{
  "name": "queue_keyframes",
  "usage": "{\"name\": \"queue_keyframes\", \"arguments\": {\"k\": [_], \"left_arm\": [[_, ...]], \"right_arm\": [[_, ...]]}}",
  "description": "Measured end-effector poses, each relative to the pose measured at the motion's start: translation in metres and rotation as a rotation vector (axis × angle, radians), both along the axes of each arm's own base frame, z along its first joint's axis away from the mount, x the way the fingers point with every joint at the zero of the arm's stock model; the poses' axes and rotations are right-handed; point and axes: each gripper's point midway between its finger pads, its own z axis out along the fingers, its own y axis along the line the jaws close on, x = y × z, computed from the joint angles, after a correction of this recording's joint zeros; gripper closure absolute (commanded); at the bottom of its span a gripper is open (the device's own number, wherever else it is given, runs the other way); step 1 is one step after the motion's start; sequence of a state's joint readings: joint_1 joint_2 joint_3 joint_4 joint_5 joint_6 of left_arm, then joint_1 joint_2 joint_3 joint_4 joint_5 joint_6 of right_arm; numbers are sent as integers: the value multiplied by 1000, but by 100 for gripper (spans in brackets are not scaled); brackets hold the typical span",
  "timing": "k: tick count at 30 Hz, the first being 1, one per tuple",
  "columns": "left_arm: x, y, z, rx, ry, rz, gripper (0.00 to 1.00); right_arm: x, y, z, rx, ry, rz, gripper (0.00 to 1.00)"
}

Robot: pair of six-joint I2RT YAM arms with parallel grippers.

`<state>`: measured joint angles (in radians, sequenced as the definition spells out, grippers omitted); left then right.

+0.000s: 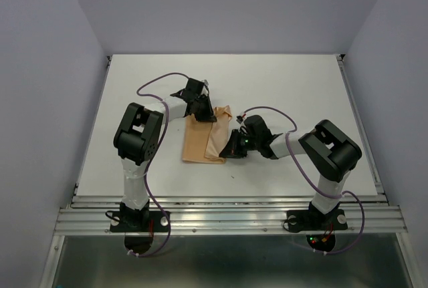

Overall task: Fold the napkin into a case and place the utensils inside
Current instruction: Smooth out the 2/3-rectangle-folded napkin at the center of the board.

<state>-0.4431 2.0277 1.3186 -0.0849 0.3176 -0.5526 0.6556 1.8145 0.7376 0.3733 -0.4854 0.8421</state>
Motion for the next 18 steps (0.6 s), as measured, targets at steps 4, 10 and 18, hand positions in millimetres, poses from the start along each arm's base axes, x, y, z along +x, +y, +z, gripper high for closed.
{"name": "queue_keyframes", "arguments": {"k": [4, 10, 18], "left_arm": [[0, 0, 0, 0, 1, 2, 66], [2, -6, 7, -28, -10, -9, 44], [8, -6, 13, -19, -18, -4, 37]], "right_arm": [[1, 0, 0, -2, -2, -3, 94], [1, 0, -1, -5, -2, -6, 94], [2, -1, -3, -9, -3, -11, 94]]}}
